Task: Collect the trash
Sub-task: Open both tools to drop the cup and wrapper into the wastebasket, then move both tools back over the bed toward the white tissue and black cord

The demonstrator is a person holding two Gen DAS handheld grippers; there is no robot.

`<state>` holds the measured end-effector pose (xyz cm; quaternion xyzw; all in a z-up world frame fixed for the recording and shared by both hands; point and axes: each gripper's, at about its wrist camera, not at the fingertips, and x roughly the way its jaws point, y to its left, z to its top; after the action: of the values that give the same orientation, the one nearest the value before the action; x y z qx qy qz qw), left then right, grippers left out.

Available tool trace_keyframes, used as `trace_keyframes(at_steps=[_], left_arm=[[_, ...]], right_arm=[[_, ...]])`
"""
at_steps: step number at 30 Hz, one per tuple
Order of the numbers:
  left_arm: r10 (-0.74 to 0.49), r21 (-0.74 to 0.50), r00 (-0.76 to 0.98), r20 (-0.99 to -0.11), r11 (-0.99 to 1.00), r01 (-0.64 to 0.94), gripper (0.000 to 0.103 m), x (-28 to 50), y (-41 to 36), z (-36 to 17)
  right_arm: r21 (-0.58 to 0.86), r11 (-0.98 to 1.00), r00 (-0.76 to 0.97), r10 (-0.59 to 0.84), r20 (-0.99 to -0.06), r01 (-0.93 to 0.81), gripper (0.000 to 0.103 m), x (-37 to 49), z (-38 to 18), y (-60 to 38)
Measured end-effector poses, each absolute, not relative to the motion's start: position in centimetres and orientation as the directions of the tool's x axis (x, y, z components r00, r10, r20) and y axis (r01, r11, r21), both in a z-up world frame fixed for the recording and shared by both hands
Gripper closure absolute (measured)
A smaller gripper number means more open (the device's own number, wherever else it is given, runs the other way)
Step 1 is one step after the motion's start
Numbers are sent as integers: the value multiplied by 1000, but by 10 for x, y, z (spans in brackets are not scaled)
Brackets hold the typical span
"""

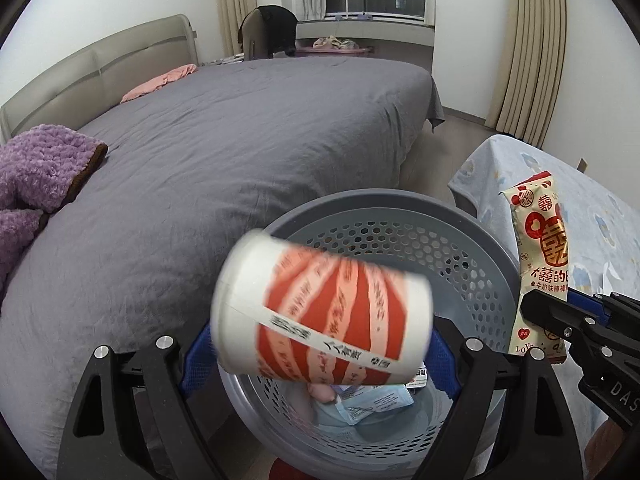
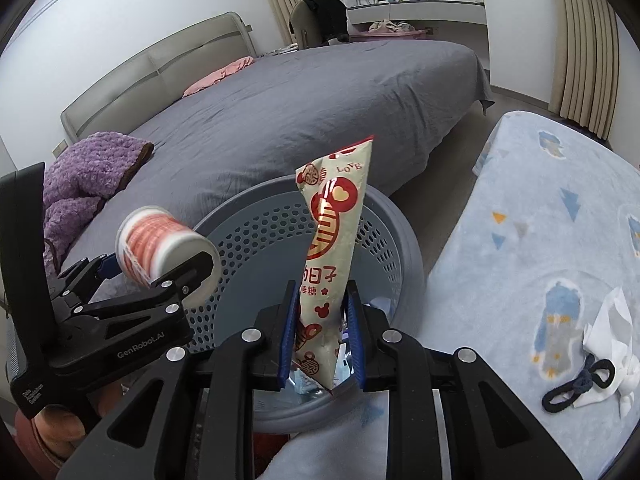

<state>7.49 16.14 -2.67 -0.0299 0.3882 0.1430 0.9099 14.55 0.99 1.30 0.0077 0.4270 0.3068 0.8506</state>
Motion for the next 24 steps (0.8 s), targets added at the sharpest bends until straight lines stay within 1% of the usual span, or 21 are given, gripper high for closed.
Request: trace_keyframes(at_steps=[2,3,4,6,18,24], left_arm=[[236,53,659,-714,957,-285,14,73,161,-26],[236,53,660,-714,957,-285,13,73,162,-26],[236,53,659,-714,957,-286,11,73,162,-26],[239,54,657,-715,956,-288,9,73,163,-26],[239,46,651,-720,953,-300,9,73,167,-27],[242,45,652,-719,952,-304,7,74,168,-27]], right_arm=[[265,813,452,523,-723,-518,79,145,13,11],[263,814,455,522,-722,-518,76,145,13,12],[262,815,457,521,-721,-516,71,144,13,12],[263,817,460,521,-719,-514,67,144,14,11],[253,826,473,509,-719,-505,67,142,16,8],[252,830,476,505,-720,-498,67,142,16,5]])
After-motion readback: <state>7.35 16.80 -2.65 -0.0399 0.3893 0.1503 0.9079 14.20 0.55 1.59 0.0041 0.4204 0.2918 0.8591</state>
